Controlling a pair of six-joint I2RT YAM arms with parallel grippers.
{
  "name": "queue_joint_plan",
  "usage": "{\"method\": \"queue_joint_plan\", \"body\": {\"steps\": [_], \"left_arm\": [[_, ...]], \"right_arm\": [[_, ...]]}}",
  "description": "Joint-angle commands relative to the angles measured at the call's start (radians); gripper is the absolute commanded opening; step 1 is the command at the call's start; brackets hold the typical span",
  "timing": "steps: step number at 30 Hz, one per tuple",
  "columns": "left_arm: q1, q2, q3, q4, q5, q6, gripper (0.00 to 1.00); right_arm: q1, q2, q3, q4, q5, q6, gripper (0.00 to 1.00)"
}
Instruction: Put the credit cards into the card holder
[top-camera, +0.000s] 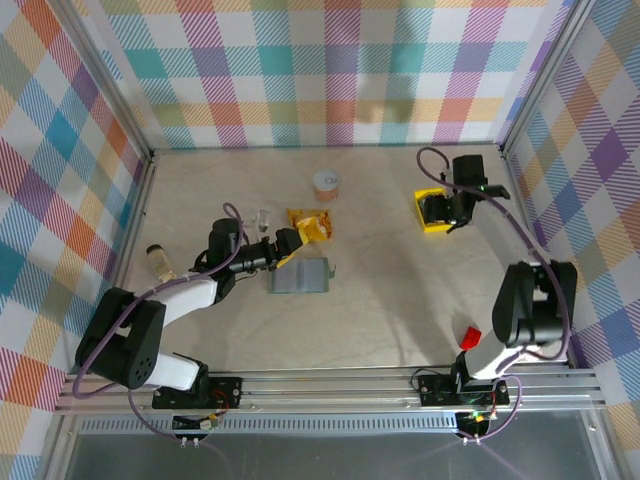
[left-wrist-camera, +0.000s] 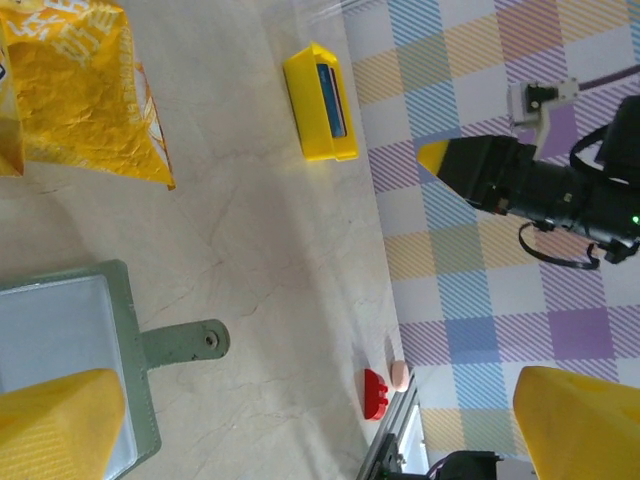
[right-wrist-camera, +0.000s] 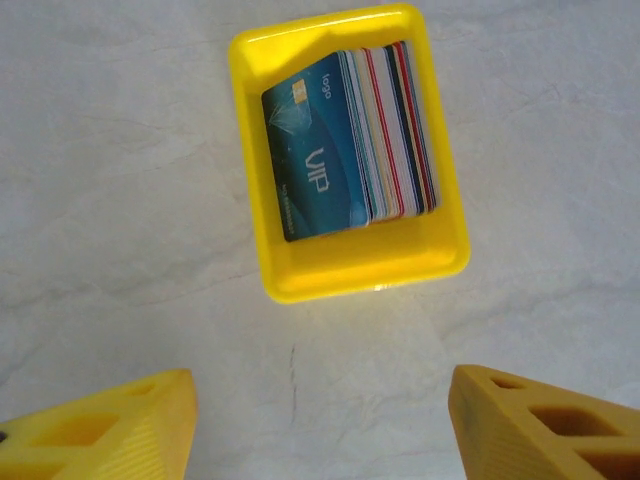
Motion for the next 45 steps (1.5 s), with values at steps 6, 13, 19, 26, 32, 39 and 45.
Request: {"method": "queue_joint_plan", "body": {"steps": [6, 13, 19, 26, 32, 39, 45], "left_arm": [[-0.009, 0.047, 0.1, -0.072, 0.018, 0.069, 0.89], [-0.009, 0.053, 0.139, -0.161, 0.009, 0.133, 0.88], [-0.009, 0.079, 0.152, -0.166, 0.021, 0.14, 0.87], [-0.009, 0.09, 0.164, -0.18, 0.025, 0.151, 0.85], [-0.009, 0.092, 0.169, -0.185, 0.027, 0.154, 0.84], [-0.009, 0.083, 0.164, -0.19, 0.026, 0.154, 0.84], [-0.009, 0.065, 0.153, -0.197, 0.02, 0.159, 0.84]], "right_arm": [[-0.012, 0.255, 0.272, -0.172, 0.032, -0.149, 0.63], [-0.01, 0.396, 0.389, -0.18, 0.127, -0.178, 0.64], [-0.004, 0.47, 0.428, -0.182, 0.111, -0.204, 0.59], [-0.003, 0.502, 0.454, -0.168, 0.123, -0.206, 0.58], [0.003, 0.517, 0.475, -0.168, 0.132, -0.215, 0.59], [0.021, 0.537, 0.505, -0.174, 0.157, -0.238, 0.58], [0.025, 0.551, 0.518, -0.178, 0.168, -0.239, 0.59]]}}
